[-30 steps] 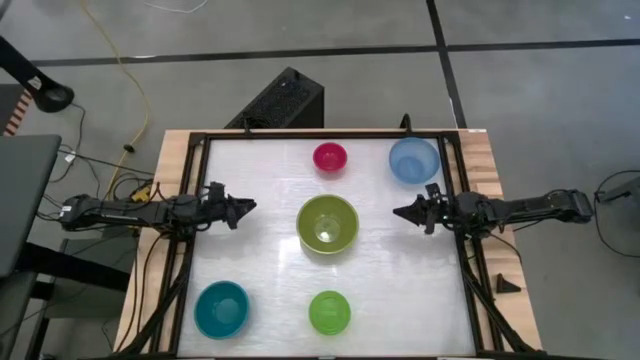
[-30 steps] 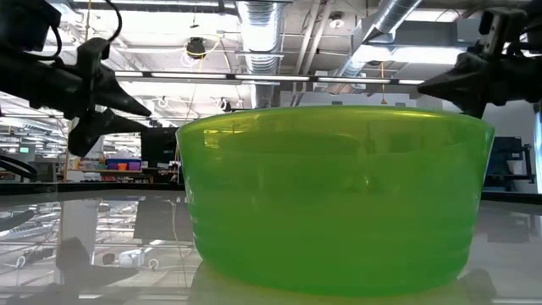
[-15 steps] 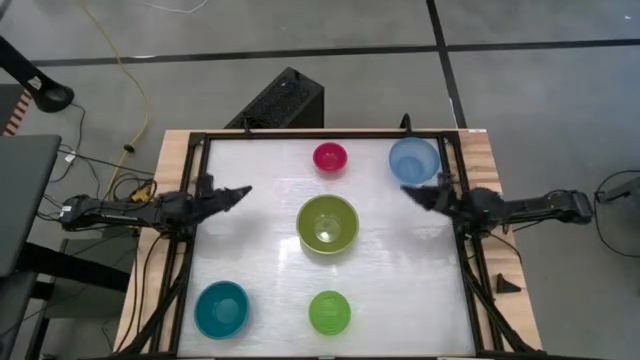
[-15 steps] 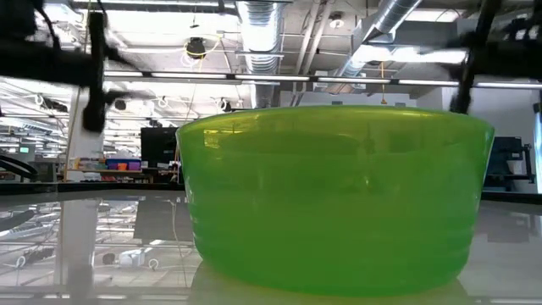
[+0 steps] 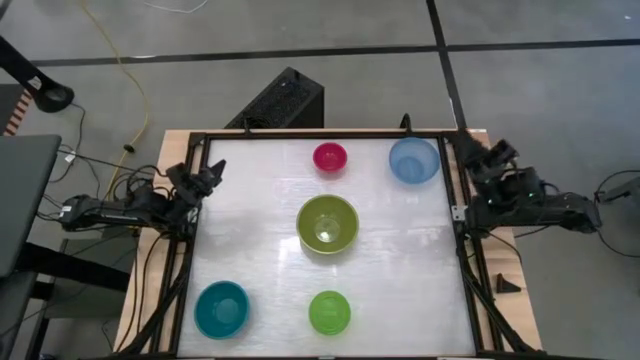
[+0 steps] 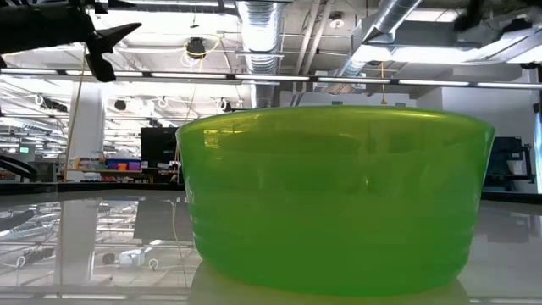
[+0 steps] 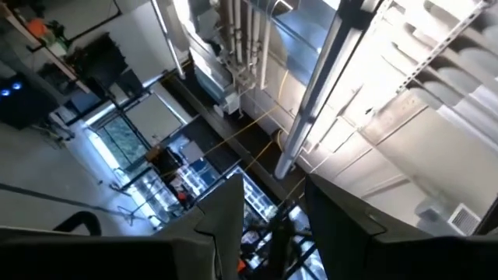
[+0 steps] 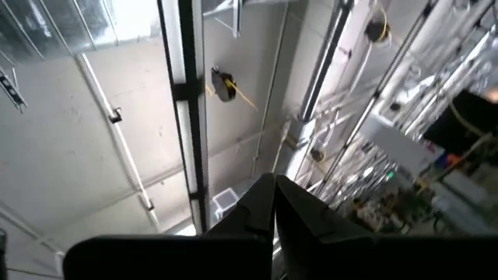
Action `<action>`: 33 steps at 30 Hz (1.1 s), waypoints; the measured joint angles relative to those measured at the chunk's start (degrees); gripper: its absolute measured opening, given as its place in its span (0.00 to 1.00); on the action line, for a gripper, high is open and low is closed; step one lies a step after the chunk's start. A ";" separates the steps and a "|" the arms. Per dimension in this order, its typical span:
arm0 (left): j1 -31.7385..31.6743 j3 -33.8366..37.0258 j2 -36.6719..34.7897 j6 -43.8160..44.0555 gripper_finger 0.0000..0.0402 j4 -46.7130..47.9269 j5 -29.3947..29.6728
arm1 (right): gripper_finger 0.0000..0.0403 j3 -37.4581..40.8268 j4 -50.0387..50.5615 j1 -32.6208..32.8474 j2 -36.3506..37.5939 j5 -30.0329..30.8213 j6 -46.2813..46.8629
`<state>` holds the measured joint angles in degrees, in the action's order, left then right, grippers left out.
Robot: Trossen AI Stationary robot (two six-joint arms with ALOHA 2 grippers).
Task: Nest bowls inside each other
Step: Stack the light blue bowl on top of the green bowl
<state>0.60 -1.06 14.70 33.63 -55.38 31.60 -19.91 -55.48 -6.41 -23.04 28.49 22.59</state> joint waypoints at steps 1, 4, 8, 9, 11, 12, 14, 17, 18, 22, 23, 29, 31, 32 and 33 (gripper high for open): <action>0.00 0.00 0.00 0.00 0.31 0.46 0.29 | 0.11 -2.27 0.26 -0.61 -1.45 0.00 -1.66; 0.00 0.00 0.02 -0.02 0.31 1.49 0.63 | 0.11 -9.37 1.53 -2.23 -6.25 -1.79 -8.84; 0.00 0.00 0.04 -0.20 0.31 3.17 0.65 | 0.11 -17.92 5.81 -3.97 -12.40 -4.35 -20.79; 0.00 0.00 0.04 -0.20 0.31 3.66 0.74 | 0.11 -19.95 7.35 -4.23 -14.03 -4.29 -22.46; 0.00 0.00 0.03 -0.22 0.31 4.35 0.89 | 0.11 -23.51 12.30 -5.31 -17.24 -3.32 -24.84; 0.00 0.00 0.04 -0.22 0.31 4.63 0.99 | 0.11 -25.27 16.16 -6.10 -18.68 -2.12 -25.35; 0.00 0.00 0.02 -0.22 0.31 5.50 1.49 | 0.11 -28.82 27.06 -7.97 -21.24 -1.49 -25.40; 0.00 0.00 0.04 -0.15 0.31 6.35 2.16 | 0.11 -33.50 47.04 -11.03 -25.30 -2.89 -23.28; 0.00 0.00 0.03 -0.15 0.31 6.48 2.19 | 0.11 -34.82 53.64 -11.92 -26.70 -3.32 -21.86; 0.00 0.00 0.04 0.04 0.31 7.04 2.12 | 0.14 -36.94 75.13 -14.44 -32.15 -5.96 -17.09; 0.00 0.00 0.02 0.07 0.31 7.07 2.12 | 0.16 -37.06 78.44 -14.80 -33.05 -6.34 -16.40; 0.00 0.00 0.02 0.17 0.31 8.34 2.40 | 0.33 -37.23 95.89 -16.62 -38.28 -10.19 -14.62; 0.00 0.00 0.04 0.24 0.31 8.99 2.56 | 0.40 -37.23 99.67 -17.46 -40.04 -12.28 -12.89; 0.00 -0.02 0.04 0.24 0.31 9.39 2.91 | 0.44 -37.23 101.19 -18.00 -40.95 -13.89 -12.55; 0.00 -0.02 0.02 0.42 0.31 9.80 3.35 | 0.47 -37.23 102.69 -18.58 -42.05 -15.57 -12.52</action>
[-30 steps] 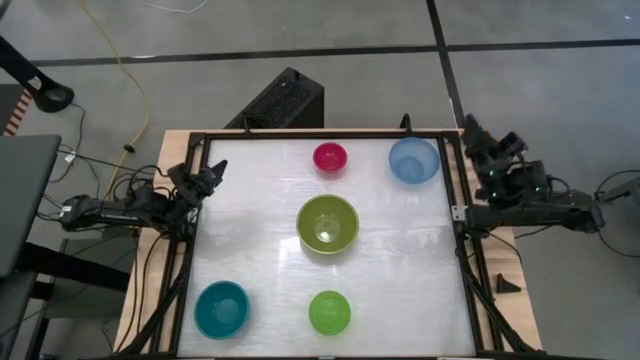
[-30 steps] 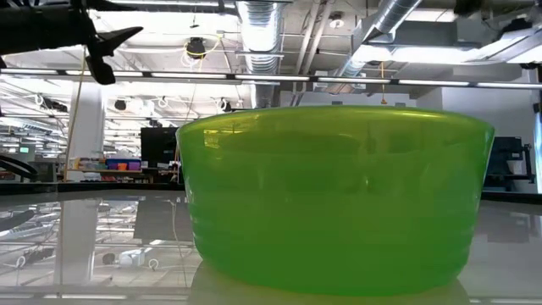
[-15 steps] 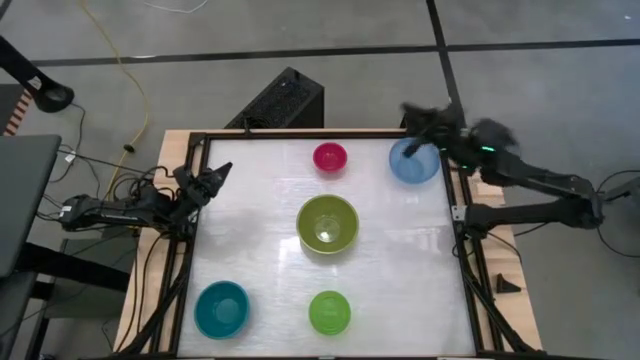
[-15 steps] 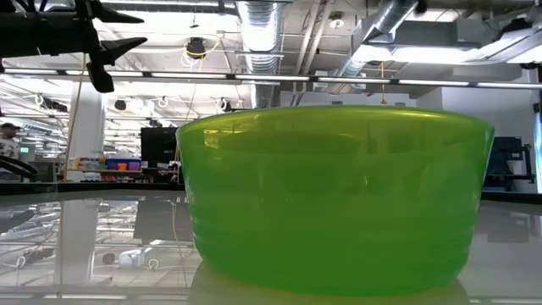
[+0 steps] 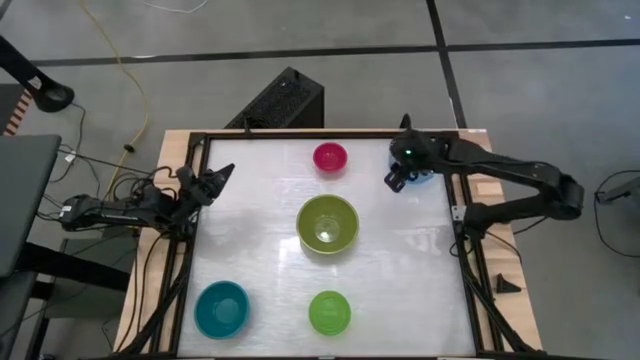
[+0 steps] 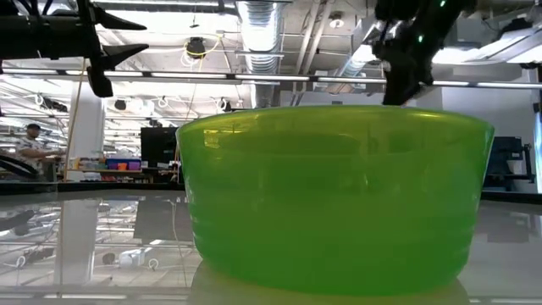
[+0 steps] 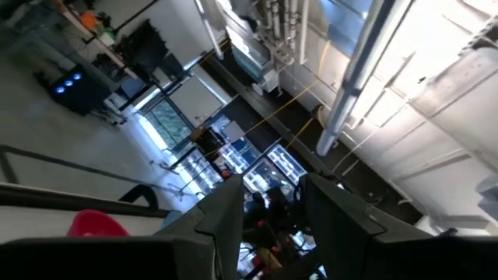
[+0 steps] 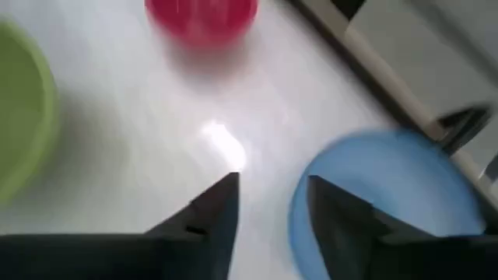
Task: Nest bowls inside each other
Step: Stack the light blue bowl on top of the green bowl
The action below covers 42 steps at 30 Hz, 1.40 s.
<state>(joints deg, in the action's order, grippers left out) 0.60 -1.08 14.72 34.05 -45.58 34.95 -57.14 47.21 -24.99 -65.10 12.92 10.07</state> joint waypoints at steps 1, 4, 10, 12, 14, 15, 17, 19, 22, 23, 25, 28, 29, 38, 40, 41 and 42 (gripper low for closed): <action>0.00 0.00 0.01 0.14 0.31 0.38 0.39 | 0.51 0.02 1.26 -0.51 -1.29 -1.19 -0.01; 0.00 0.00 0.00 0.02 0.31 0.52 1.17 | 0.59 0.63 2.61 -2.16 -4.91 -2.75 0.06; 0.00 0.00 0.00 0.66 0.31 1.22 1.76 | 0.63 0.74 2.70 -7.03 -12.72 -3.86 -2.19; 0.00 0.00 0.00 0.98 0.31 1.24 1.78 | 0.63 0.74 2.61 -8.60 -15.43 -4.06 -3.21; 0.00 0.00 0.00 1.18 0.31 1.22 1.76 | 0.63 0.76 2.30 -9.97 -18.06 -4.92 -4.25; 0.00 0.00 0.00 1.48 0.31 1.22 1.72 | 0.63 0.76 2.02 -10.58 -19.35 -5.85 -4.74; 0.00 0.00 0.01 2.18 0.31 1.22 1.50 | 0.62 0.76 1.51 -11.68 -21.70 -7.92 -5.42; 0.00 0.00 0.00 2.65 0.31 1.22 1.41 | 0.61 0.76 1.10 -12.45 -24.32 -8.49 -5.45; 0.00 0.00 0.00 3.17 0.31 1.20 1.41 | 0.53 0.81 1.05 -13.48 -27.94 -10.23 -6.07; 0.00 0.00 0.00 3.44 0.31 1.18 1.40 | 0.49 0.81 0.87 -13.83 -28.93 -12.33 -6.63; 0.00 0.00 0.00 4.08 0.31 1.18 1.41 | 0.35 0.81 0.19 -14.47 -30.28 -17.89 -7.48; 0.00 0.00 0.00 4.42 0.31 1.13 1.40 | 0.11 0.49 -1.17 -15.06 -30.13 -24.76 -7.33; 0.00 0.00 0.00 4.59 0.31 1.13 1.40 | 0.09 0.51 -2.07 -15.12 -29.78 -26.92 -7.49; 0.02 0.00 0.00 4.72 0.31 1.11 1.44 | 0.08 0.87 -9.10 -12.05 -16.14 -40.62 -4.64; 0.00 0.00 0.00 4.70 0.31 1.15 1.63 | 0.08 1.04 -13.27 -10.22 -12.58 -42.13 -1.73; 0.00 0.00 0.00 4.62 0.31 1.16 1.75 | 0.08 1.07 -16.19 -8.93 -10.83 -42.72 0.40; 0.01 0.00 0.00 4.61 0.31 1.17 1.89 | 0.08 1.06 -19.98 -7.48 -9.16 -43.38 2.27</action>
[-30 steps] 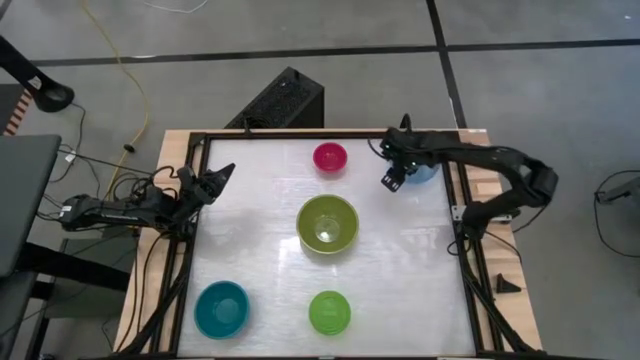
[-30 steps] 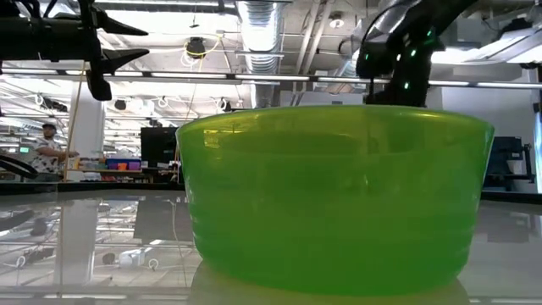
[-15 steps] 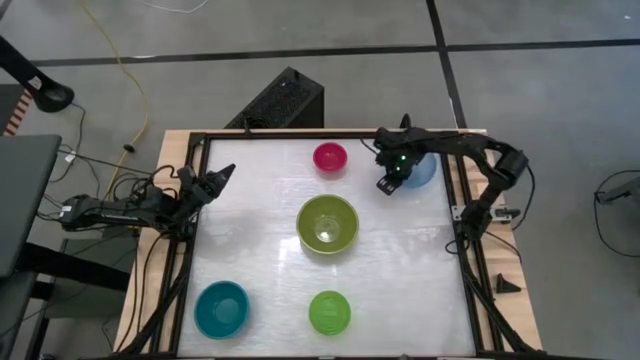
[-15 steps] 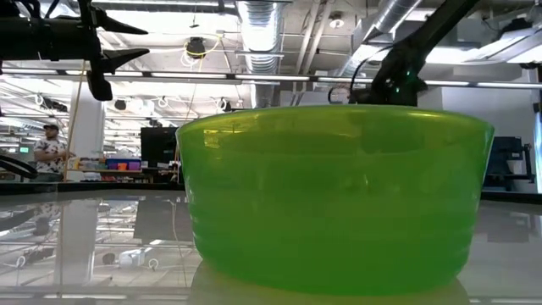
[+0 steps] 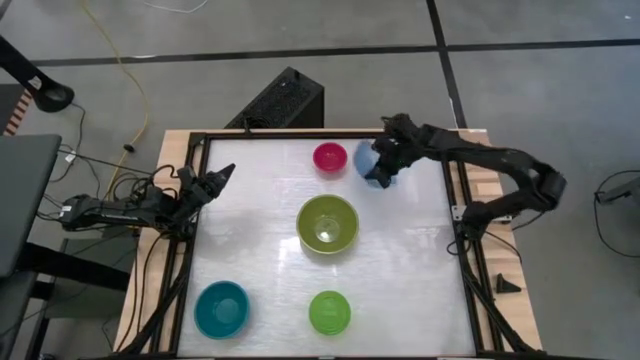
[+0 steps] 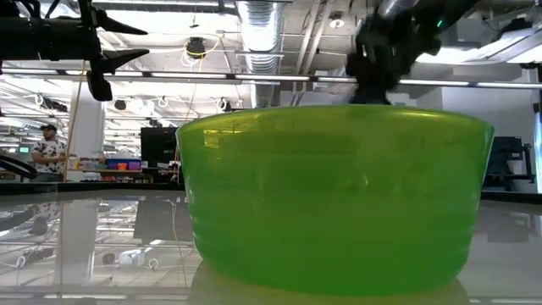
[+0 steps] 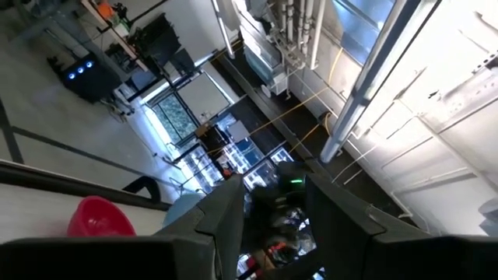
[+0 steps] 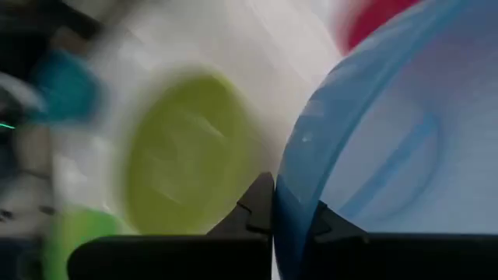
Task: Nest bowls inside each other
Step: Stack the light blue bowl on top of the green bowl
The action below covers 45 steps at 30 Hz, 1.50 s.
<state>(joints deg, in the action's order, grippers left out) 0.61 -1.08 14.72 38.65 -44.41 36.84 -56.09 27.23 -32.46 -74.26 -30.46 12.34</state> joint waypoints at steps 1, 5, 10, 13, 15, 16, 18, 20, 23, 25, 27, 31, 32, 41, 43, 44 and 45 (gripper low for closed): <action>0.02 0.00 0.00 0.00 0.31 -0.02 0.42 | 0.08 -0.06 -3.96 1.69 1.53 -0.84 1.97; 0.00 0.00 0.00 -0.53 0.31 0.01 1.50 | 0.08 -0.12 -21.02 10.76 4.68 -1.05 9.36; -0.01 -0.02 0.00 -0.90 0.31 0.40 1.48 | 0.08 -3.66 -29.38 24.07 2.13 7.13 12.75; -0.01 -0.02 0.01 -0.63 0.31 1.05 0.92 | 0.08 -10.02 -19.67 31.03 -3.22 13.99 9.57; -0.01 -0.04 0.01 0.37 0.31 1.81 0.54 | 0.08 -16.08 -11.74 34.64 -7.93 17.64 7.11; -0.01 -0.04 0.02 0.65 0.31 1.93 -0.02 | 0.08 -19.56 -7.18 36.09 -10.44 19.00 5.74; -0.01 -0.04 0.00 1.09 0.31 2.54 -1.09 | 0.08 -26.60 2.20 38.41 -15.77 22.58 2.61; -0.01 -0.04 0.02 1.76 0.31 3.13 -1.92 | 0.08 -33.16 11.46 39.91 -21.08 26.92 -0.13; 0.02 -0.04 0.02 3.45 0.31 3.89 -2.61 | 0.08 -41.22 22.12 41.16 -28.85 32.40 -1.69; 0.02 -0.04 0.02 4.11 0.31 4.28 -3.50 | 0.08 -45.88 27.73 41.73 -33.42 35.77 -1.70; 0.02 -0.04 0.02 4.56 0.31 4.59 -4.47 | 0.08 -50.33 33.25 42.45 -37.78 39.16 -1.81; 0.02 -0.04 0.02 4.66 0.31 5.21 -5.37 | 0.08 -56.29 39.66 43.73 -45.92 39.60 -2.38; 0.02 -0.04 0.02 4.59 0.31 5.19 -5.38 | 0.08 -57.03 40.13 43.98 -47.19 39.39 -2.36; 0.02 -0.04 0.02 3.93 0.31 5.15 -5.09 | 0.18 -56.84 39.51 43.90 -49.77 39.62 3.04; 0.02 -0.04 0.02 4.00 0.31 5.13 -5.07 | 0.24 -56.73 39.37 43.26 -49.66 39.75 3.30; 0.02 -0.04 0.02 4.00 0.31 5.12 -5.10 | 0.27 -56.73 38.88 42.92 -49.37 39.76 3.39; 0.02 -0.04 0.02 4.00 0.31 5.12 -5.18 | 0.30 -56.73 38.17 42.63 -48.78 39.76 3.76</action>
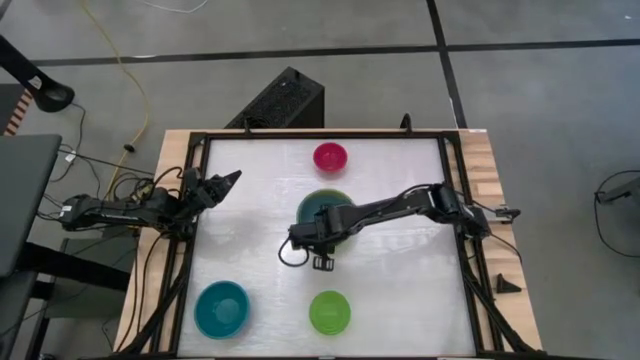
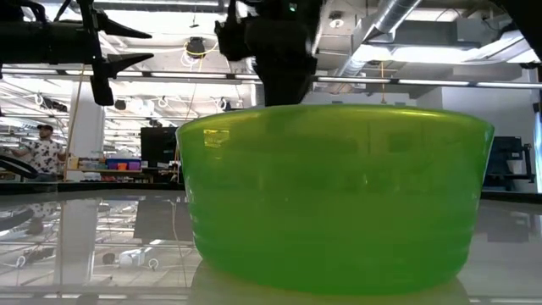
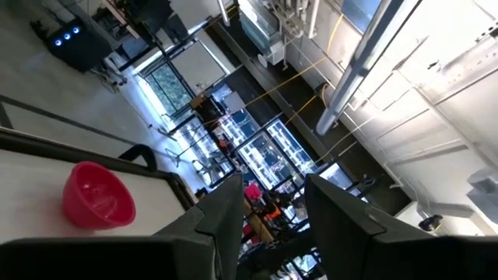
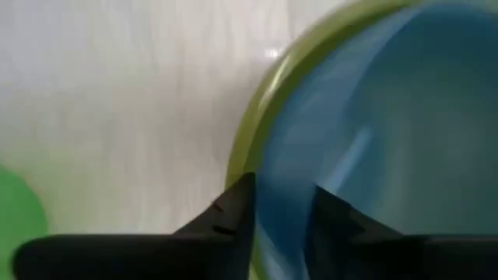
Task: Nest bowls inside each other
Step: Stack the light blue bowl on top of the green bowl, then stack the blue bowl on top of the light blue bowl
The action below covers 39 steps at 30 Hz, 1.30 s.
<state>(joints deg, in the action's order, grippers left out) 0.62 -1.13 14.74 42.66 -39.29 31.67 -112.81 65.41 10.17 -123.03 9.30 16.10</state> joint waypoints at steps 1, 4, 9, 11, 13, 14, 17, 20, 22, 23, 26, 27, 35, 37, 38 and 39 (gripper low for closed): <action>0.00 0.00 0.00 0.05 0.31 0.00 -0.47 | 0.34 0.00 -0.72 -0.26 0.67 -0.02 0.36; -0.02 0.00 0.00 1.32 0.31 -0.04 -5.86 | 0.44 0.00 -2.78 -1.04 3.15 -0.99 1.05; 0.12 0.00 0.00 8.50 0.31 -0.04 -26.36 | 0.58 0.00 -5.80 -1.72 9.75 -1.81 2.22; 1.01 0.00 0.00 12.57 0.31 -0.04 -35.64 | 0.60 0.00 -6.42 -2.01 13.18 -0.82 3.29; 3.02 0.00 0.00 16.44 0.31 -0.04 -41.65 | 0.60 -0.02 -6.52 -2.33 16.66 1.32 3.87; 4.42 -0.05 0.00 17.57 0.31 0.16 -42.93 | 0.60 -0.02 -6.54 -2.56 18.38 2.95 4.01; 9.36 -2.16 -0.01 16.52 0.31 6.17 -42.73 | 0.58 -0.02 -5.97 -3.60 24.12 9.05 4.00; 14.65 -5.96 0.05 13.77 0.31 20.83 -37.68 | 0.56 -0.04 -3.58 -5.13 29.77 13.60 4.46; 18.35 -8.79 0.87 12.66 0.31 31.02 -34.48 | 0.55 -0.04 -0.79 -6.38 33.28 15.25 5.58; 20.15 -10.13 1.52 12.37 0.31 34.90 -33.20 | 0.54 -0.04 0.81 -6.92 34.78 15.95 6.22; 25.07 -13.72 4.00 12.58 0.31 45.38 -28.79 | 0.53 -0.04 5.62 -8.31 39.00 18.00 8.04; 26.53 -14.62 5.13 13.09 0.31 48.23 -28.17 | 0.53 -0.04 6.97 -8.67 40.19 18.73 8.61; 36.75 -17.92 18.90 16.14 0.31 55.57 -31.50 | 0.52 -0.04 11.83 -9.56 45.12 21.88 12.60; 38.63 -17.92 22.63 17.48 0.32 55.56 -32.21 | 0.52 -0.04 12.38 -9.41 45.23 22.09 13.03; 39.41 -17.93 24.42 17.86 0.33 55.56 -32.63 | 0.52 -0.04 12.36 -9.41 45.22 22.10 13.03; 40.13 -17.93 26.22 18.14 0.34 55.64 -32.78 | 0.52 -0.04 12.37 -9.41 45.08 22.10 13.03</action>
<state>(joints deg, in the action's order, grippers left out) 40.75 -19.05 40.96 60.80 16.35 -1.11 -112.86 77.78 0.75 -77.96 31.40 29.12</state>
